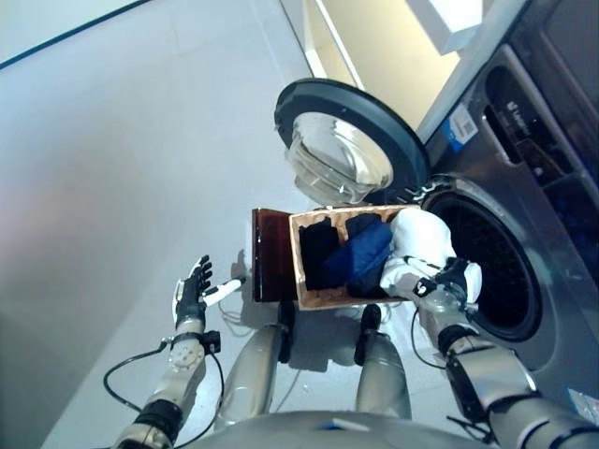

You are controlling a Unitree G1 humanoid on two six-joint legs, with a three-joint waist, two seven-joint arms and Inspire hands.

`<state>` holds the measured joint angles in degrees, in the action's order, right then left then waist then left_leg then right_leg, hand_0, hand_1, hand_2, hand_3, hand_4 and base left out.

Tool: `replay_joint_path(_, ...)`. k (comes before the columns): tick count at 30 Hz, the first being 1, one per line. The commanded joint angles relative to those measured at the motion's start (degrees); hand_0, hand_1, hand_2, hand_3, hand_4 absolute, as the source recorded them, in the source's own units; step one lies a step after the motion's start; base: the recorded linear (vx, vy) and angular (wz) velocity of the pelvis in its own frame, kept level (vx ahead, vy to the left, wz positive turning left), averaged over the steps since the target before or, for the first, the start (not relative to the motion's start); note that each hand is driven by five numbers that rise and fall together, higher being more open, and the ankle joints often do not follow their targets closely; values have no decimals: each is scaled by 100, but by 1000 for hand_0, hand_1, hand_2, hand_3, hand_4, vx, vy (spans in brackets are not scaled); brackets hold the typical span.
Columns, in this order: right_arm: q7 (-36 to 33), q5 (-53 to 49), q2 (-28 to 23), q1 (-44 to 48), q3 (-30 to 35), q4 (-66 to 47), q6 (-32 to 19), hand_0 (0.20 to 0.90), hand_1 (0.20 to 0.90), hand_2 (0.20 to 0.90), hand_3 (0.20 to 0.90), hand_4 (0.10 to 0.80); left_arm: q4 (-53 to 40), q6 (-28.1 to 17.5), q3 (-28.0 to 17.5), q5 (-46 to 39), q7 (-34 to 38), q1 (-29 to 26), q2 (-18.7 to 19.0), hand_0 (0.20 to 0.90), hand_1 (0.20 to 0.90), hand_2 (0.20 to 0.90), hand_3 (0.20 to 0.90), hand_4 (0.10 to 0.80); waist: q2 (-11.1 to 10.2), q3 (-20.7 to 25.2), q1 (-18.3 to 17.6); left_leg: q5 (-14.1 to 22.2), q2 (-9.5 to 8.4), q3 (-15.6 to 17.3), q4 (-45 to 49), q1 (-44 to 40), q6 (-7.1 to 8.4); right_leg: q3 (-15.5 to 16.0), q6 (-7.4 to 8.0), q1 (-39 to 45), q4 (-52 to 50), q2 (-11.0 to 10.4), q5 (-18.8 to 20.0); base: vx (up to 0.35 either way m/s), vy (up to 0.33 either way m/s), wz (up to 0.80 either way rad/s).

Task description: Pick up the clothes and place them into the washing machine

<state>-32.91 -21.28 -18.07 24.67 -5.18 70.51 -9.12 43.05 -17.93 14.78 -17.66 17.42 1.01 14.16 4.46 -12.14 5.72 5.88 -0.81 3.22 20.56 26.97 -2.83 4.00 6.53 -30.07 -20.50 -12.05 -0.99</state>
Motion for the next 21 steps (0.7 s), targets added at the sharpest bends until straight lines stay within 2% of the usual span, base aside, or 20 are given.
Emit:
replay_joint_path(1, 187, -1332, -2, -95, 562, -684, -1206, 200, 200, 200, 200, 300, -116, -352, 21, 198, 128, -77, 169, 900, 900, 900, 900, 800, -8, 100, 14, -75, -77, -146, -397, -125, 276, 125, -47, 489, 191, 82, -73, 9, 33, -14)
replay_joint_path(2, 190, -1336, -2, -100, 563, -685, -1208, 200, 200, 200, 200, 300, -115, -353, 24, 198, 128, -76, 171, 900, 900, 900, 900, 800, -10, 97, 18, -75, -77, -143, -399, -132, 276, 123, -47, 494, 193, 82, -73, 5, 26, -13)
replay_joint_path(6, 975, -3332, 588, -273, 1397, -948, -2004, 200, 200, 200, 200, 300, -7, -382, 198, 135, 55, -127, 13, 900, 900, 900, 900, 800, 73, 76, -81, -19, -123, -78, -401, -203, 247, 72, -44, 556, 276, 60, -70, -11, 44, -18)
replay_joint_path(7, 996, -3350, 583, -274, 1398, -936, -2008, 200, 200, 200, 200, 300, -6, -382, 202, 134, 55, -127, 15, 900, 900, 900, 900, 800, 72, 81, -74, -21, -122, -75, -403, -201, 247, 69, -43, 553, 279, 62, -66, -11, 65, -9)
replay_joint_path(10, 1135, -4262, 821, -193, 1910, -871, -2440, 200, 200, 200, 200, 300, 174, -419, 330, 13, 36, -167, -73, 900, 900, 900, 900, 800, 129, 111, -115, 1, -148, -66, -400, -177, 237, 38, -26, 561, 353, 48, -51, -14, 35, -7)
replay_joint_path(12, 1378, -4727, 915, -191, 2097, -843, -2491, 200, 200, 200, 200, 300, 248, -432, 380, -94, -7, -204, -130, 900, 900, 900, 900, 800, 142, 116, -128, 8, -156, -56, -419, -178, 234, 40, -23, 595, 402, 44, -47, -5, 19, -9)
replay_joint_path(17, 1499, -5361, 871, 56, 2511, -794, -2775, 200, 200, 200, 200, 300, 252, -439, 487, -274, -93, -204, -134, 900, 900, 900, 900, 800, 232, 117, -117, -15, -207, -62, -428, -89, 233, 46, -25, 539, 447, 8, -19, 0, 0, 0)
replay_joint_path(21, 1206, -5263, 501, 426, 2769, -751, -2884, 200, 200, 200, 200, 300, 257, -424, 575, -355, -130, -150, -88, 900, 900, 900, 900, 800, 340, 87, -39, -43, -238, -63, -416, 26, 229, 60, -30, 471, 480, -10, 10, 0, 0, 0)
